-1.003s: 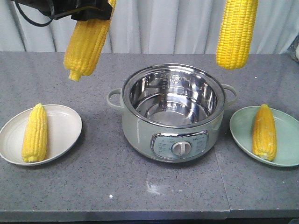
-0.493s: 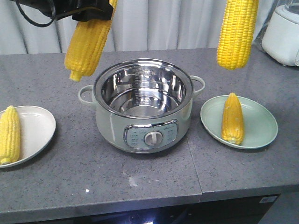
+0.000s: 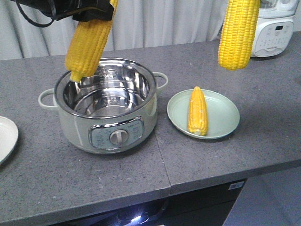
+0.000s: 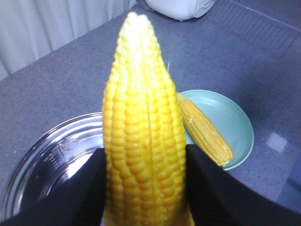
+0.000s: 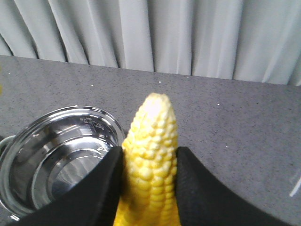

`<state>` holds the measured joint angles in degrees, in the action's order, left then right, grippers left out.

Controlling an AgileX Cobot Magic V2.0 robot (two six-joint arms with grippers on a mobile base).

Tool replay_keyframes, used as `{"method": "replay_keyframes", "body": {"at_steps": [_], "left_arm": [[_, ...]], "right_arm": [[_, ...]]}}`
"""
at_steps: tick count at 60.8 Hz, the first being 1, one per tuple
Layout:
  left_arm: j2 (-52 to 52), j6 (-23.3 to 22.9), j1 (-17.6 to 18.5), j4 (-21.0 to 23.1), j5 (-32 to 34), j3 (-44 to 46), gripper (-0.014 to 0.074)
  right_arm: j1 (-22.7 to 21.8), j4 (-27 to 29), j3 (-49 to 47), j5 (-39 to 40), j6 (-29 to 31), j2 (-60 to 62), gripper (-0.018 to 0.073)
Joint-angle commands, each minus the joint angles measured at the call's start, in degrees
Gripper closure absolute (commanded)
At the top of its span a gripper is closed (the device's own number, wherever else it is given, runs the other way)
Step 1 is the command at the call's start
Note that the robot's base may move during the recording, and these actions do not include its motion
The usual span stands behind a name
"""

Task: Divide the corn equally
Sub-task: 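Drive the base away from the pot while holding both cobs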

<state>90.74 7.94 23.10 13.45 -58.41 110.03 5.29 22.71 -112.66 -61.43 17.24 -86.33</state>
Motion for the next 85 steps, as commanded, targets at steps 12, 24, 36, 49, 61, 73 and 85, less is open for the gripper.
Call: {"method": "replay_keyframes", "body": {"at_steps": [12,24,36,49,61,73,85], "left_arm": [[-2.1,-0.5,-0.1,1.1,3.5,1.7,0.0602],[-2.1,-0.5,-0.1,1.1,3.5,1.7,0.0602],[-2.1,-0.5,-0.1,1.1,3.5,1.7,0.0602],[-2.1,-0.5,-0.1,1.1,3.5,1.7,0.0602],[-2.1,-0.5,-0.1,1.1,3.5,1.7,0.0602],[-2.1,-0.5,-0.1,1.1,3.5,1.7,0.0602],[-2.1,-0.5,-0.1,1.1,3.5,1.7,0.0602]], "right_arm": [[-0.2,1.2,-1.7,3.9,0.4,2.0,0.0564],[-0.2,1.2,-1.7,3.9,0.4,2.0,0.0564],[-0.2,1.2,-1.7,3.9,0.4,2.0,0.0564],[-0.2,1.2,-1.7,3.9,0.4,2.0,0.0564],[-0.2,1.2,-1.7,3.9,0.4,2.0,0.0564],[-0.2,1.2,-1.7,3.9,0.4,2.0,0.0564],[-0.2,1.2,-1.7,3.9,0.4,2.0,0.0564]]}}
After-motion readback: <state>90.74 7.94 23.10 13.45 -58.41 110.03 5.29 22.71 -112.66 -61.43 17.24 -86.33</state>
